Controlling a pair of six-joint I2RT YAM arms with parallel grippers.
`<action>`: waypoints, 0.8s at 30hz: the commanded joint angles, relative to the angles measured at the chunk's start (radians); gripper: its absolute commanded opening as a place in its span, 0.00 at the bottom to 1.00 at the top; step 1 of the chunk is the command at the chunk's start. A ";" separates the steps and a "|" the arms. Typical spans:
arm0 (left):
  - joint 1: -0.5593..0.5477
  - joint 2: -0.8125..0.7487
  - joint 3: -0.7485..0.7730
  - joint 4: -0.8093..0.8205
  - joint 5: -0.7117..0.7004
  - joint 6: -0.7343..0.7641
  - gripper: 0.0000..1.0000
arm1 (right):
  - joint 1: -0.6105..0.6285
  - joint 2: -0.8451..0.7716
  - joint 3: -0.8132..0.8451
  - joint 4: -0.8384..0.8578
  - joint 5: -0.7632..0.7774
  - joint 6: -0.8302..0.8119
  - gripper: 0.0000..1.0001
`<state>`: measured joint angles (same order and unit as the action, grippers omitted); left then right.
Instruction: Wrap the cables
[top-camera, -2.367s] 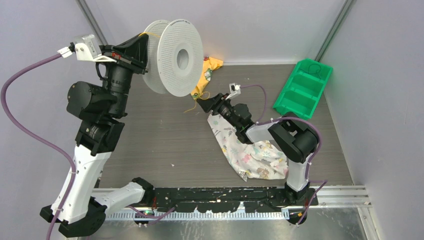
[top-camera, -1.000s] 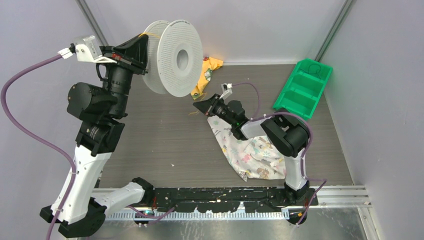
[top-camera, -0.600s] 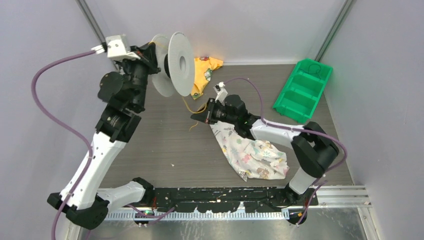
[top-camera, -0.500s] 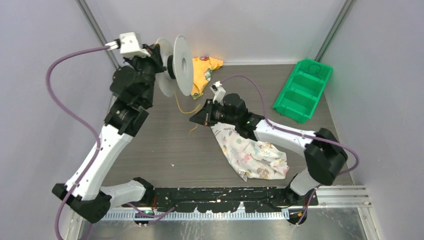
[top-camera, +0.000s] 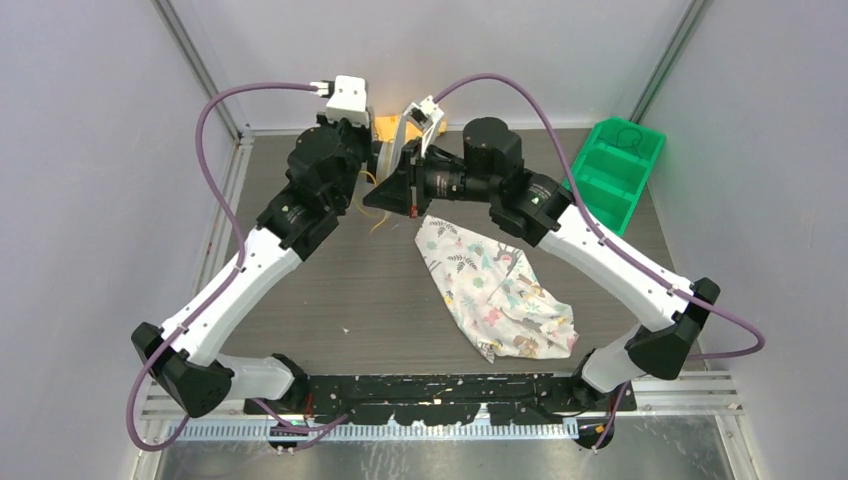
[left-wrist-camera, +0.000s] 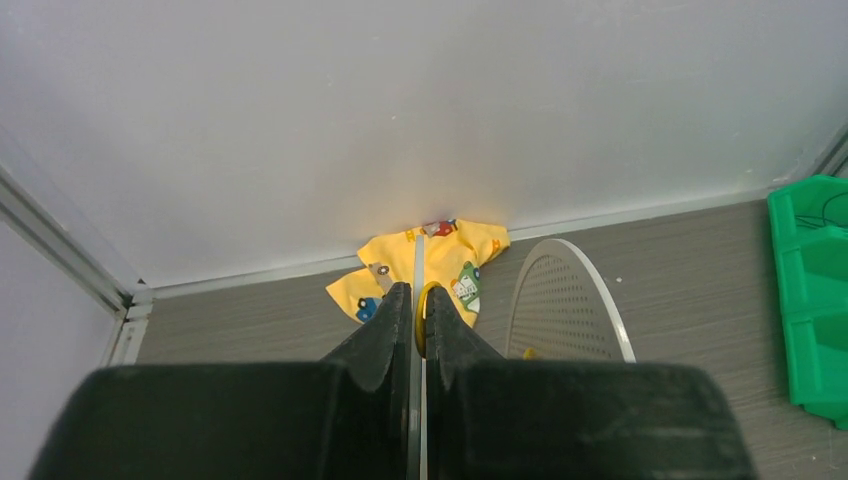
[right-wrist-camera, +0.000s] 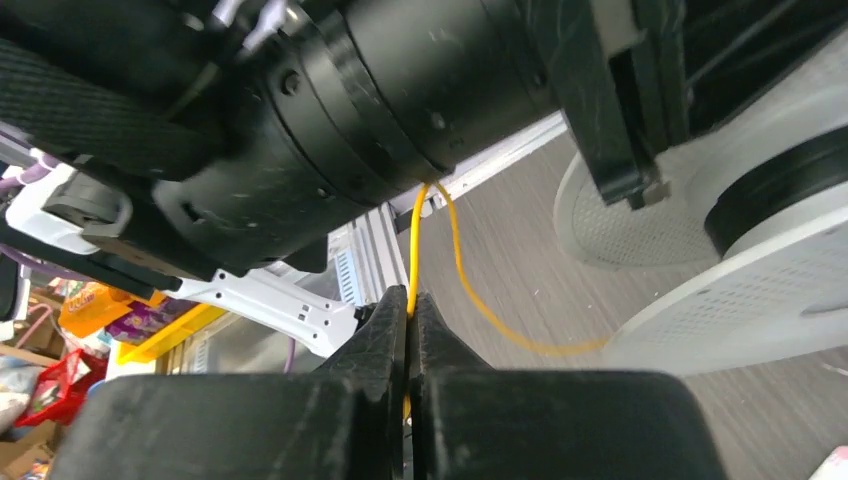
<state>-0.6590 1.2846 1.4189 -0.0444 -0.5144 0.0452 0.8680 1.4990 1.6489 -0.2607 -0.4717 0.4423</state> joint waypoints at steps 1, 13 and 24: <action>0.002 -0.081 -0.007 0.048 0.076 -0.001 0.00 | -0.037 -0.014 0.057 -0.031 -0.007 -0.049 0.00; 0.002 -0.151 -0.055 -0.102 0.357 0.034 0.01 | -0.275 -0.009 0.068 0.104 -0.071 0.083 0.00; 0.004 -0.235 -0.061 -0.113 0.542 0.055 0.01 | -0.395 0.037 0.050 0.045 -0.078 0.085 0.01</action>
<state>-0.6590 1.1179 1.3472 -0.2523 -0.0418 0.0879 0.5076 1.5181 1.6924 -0.2138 -0.5323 0.5117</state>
